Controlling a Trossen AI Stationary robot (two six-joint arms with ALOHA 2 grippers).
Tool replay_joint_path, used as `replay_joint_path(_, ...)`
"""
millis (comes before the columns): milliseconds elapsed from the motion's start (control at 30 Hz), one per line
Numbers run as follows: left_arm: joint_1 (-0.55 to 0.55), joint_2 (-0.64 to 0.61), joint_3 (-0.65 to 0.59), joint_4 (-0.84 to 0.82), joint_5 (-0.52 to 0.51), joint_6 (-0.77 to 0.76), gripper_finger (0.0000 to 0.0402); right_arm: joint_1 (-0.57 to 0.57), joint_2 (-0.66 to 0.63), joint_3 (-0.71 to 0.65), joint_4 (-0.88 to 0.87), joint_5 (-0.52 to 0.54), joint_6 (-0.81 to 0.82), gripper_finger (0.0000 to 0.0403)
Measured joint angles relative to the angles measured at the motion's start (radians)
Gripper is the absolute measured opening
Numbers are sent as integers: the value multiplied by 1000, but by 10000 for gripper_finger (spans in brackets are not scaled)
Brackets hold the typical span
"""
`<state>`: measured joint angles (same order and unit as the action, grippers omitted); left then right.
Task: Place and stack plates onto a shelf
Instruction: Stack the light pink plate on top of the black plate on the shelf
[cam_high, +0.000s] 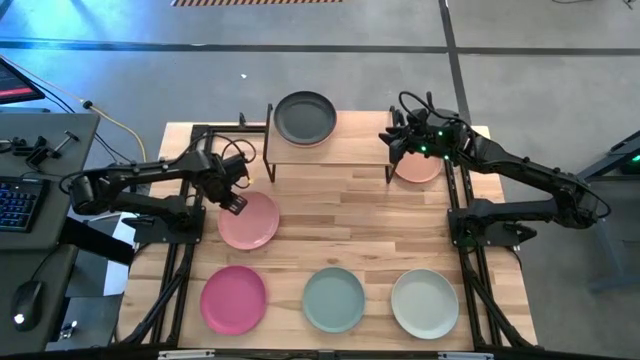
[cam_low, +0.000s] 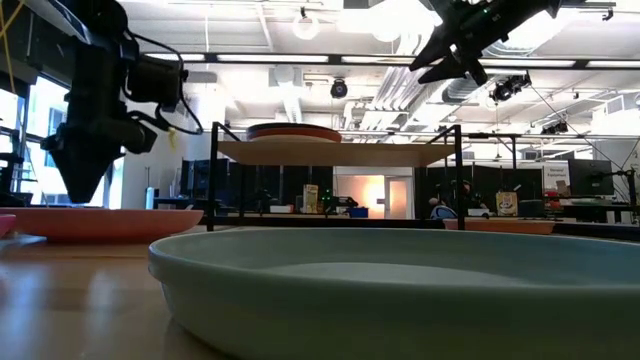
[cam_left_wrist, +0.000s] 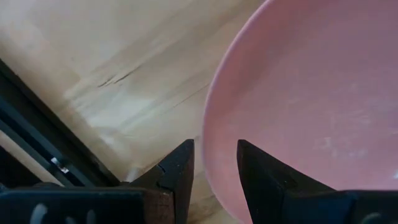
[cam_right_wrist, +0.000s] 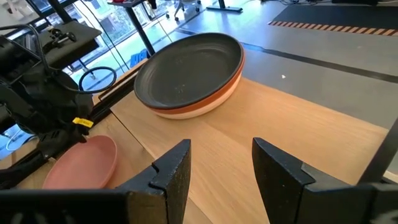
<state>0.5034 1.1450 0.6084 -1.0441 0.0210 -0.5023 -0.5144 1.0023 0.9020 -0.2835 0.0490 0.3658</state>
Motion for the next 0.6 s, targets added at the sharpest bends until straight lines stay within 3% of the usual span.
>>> replay_joint_path(600, 0, 0, -73, 109, 32, -73, 104, 0, 0, 0, -21, 0, 0, 152)
